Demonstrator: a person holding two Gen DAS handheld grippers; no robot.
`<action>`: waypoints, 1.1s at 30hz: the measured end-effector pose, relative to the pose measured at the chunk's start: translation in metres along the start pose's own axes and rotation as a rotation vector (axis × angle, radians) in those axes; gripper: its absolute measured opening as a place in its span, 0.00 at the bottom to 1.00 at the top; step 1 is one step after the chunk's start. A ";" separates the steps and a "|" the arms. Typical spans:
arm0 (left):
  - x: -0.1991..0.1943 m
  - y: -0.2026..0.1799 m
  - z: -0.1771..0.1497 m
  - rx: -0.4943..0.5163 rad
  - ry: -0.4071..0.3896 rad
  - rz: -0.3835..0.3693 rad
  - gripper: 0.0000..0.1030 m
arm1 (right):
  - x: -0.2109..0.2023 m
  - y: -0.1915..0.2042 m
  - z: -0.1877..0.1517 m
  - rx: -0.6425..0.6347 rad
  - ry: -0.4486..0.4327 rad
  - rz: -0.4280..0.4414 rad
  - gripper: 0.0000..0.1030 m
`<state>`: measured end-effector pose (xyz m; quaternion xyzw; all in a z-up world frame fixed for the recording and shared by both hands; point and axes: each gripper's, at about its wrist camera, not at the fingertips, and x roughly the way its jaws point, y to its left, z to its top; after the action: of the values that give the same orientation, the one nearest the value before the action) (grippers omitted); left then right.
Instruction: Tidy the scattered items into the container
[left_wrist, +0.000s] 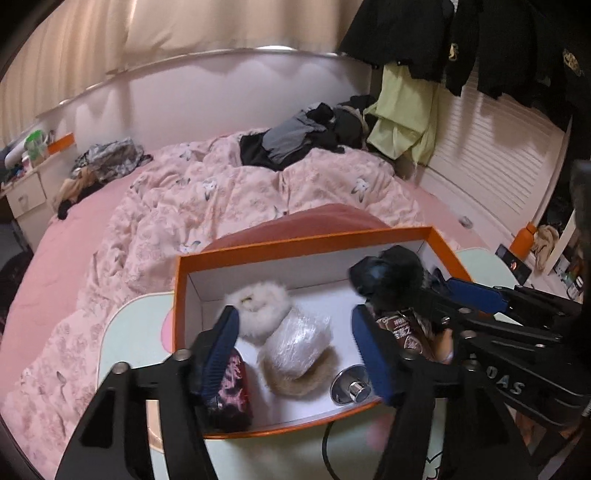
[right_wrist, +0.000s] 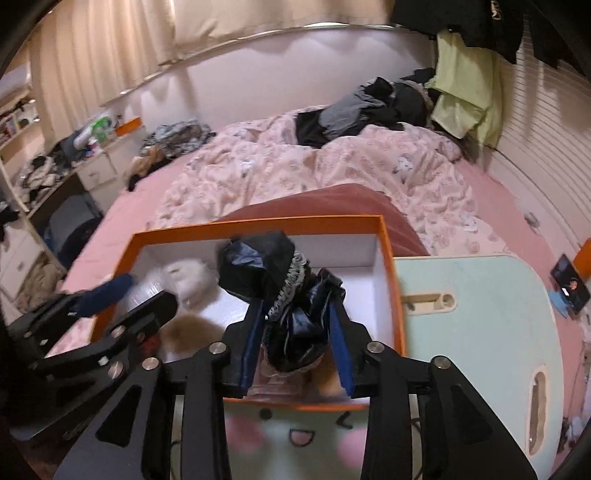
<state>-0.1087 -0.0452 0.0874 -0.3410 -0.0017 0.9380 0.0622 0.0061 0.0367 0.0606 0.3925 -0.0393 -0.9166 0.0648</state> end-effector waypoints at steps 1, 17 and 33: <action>-0.004 0.001 -0.001 0.001 -0.011 0.004 0.66 | -0.002 0.000 -0.001 0.003 -0.005 -0.005 0.54; -0.050 0.010 -0.056 -0.092 0.011 -0.039 0.82 | -0.057 0.007 -0.037 -0.050 -0.082 -0.015 0.64; -0.020 -0.013 -0.132 -0.066 0.143 0.148 0.98 | -0.040 -0.024 -0.125 0.023 0.100 -0.040 0.67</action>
<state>-0.0071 -0.0394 -0.0003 -0.4080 -0.0029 0.9128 -0.0183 0.1221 0.0634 0.0001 0.4393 -0.0386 -0.8964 0.0440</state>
